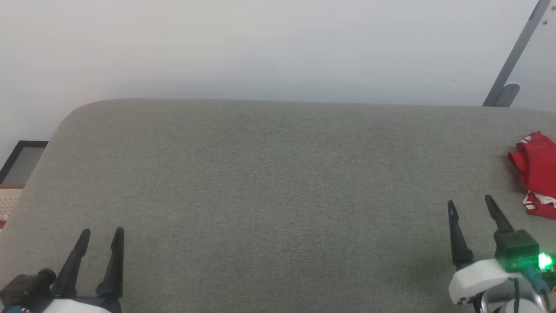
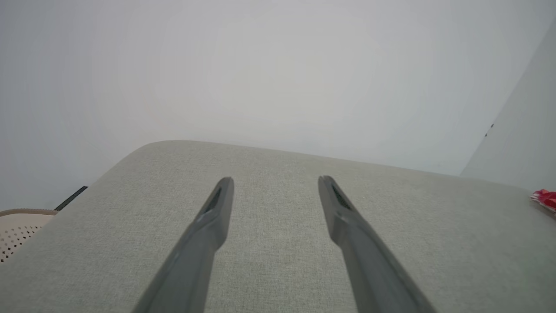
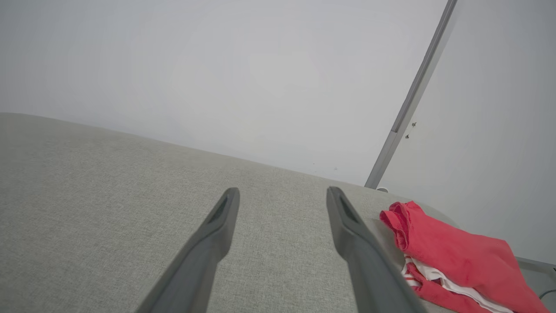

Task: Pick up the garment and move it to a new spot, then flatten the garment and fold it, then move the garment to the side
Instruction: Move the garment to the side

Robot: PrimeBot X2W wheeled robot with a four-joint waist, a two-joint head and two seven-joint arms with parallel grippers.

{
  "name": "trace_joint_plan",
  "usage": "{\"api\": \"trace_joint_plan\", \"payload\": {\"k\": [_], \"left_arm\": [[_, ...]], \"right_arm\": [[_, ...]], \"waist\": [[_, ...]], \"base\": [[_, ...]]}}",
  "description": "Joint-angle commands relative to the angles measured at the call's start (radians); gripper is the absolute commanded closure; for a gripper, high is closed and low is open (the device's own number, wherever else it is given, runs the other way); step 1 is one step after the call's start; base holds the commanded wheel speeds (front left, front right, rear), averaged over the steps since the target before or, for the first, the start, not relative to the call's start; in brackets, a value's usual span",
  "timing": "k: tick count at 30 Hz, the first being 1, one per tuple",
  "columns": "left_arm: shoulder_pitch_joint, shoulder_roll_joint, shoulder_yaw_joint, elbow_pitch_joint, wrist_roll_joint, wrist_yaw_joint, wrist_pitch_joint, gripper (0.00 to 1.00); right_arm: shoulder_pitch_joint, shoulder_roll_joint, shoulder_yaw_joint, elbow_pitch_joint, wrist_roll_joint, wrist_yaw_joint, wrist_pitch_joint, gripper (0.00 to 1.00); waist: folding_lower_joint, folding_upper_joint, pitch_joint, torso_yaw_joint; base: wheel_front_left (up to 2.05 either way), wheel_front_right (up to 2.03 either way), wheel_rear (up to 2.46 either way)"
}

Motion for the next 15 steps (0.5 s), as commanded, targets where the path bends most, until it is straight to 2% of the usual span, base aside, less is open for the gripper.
{"api": "trace_joint_plan", "payload": {"k": [1, 15], "left_arm": [[0.019, 0.009, -0.007, -0.005, -0.008, -0.001, -0.004, 0.0], [0.031, 0.021, -0.023, -0.024, -0.022, -0.001, -0.004, 0.0]], "right_arm": [[0.021, 0.007, 0.002, -0.021, -0.002, -0.002, -0.002, 0.0], [0.08, 0.028, -0.006, -0.073, 0.0, -0.002, -0.002, 0.0]], "waist": [[0.0, 0.0, 0.001, -0.003], [0.0, 0.0, 0.005, -0.028]], "base": [[0.0, 0.0, 0.0], [0.0, 0.0, 0.0]]}}
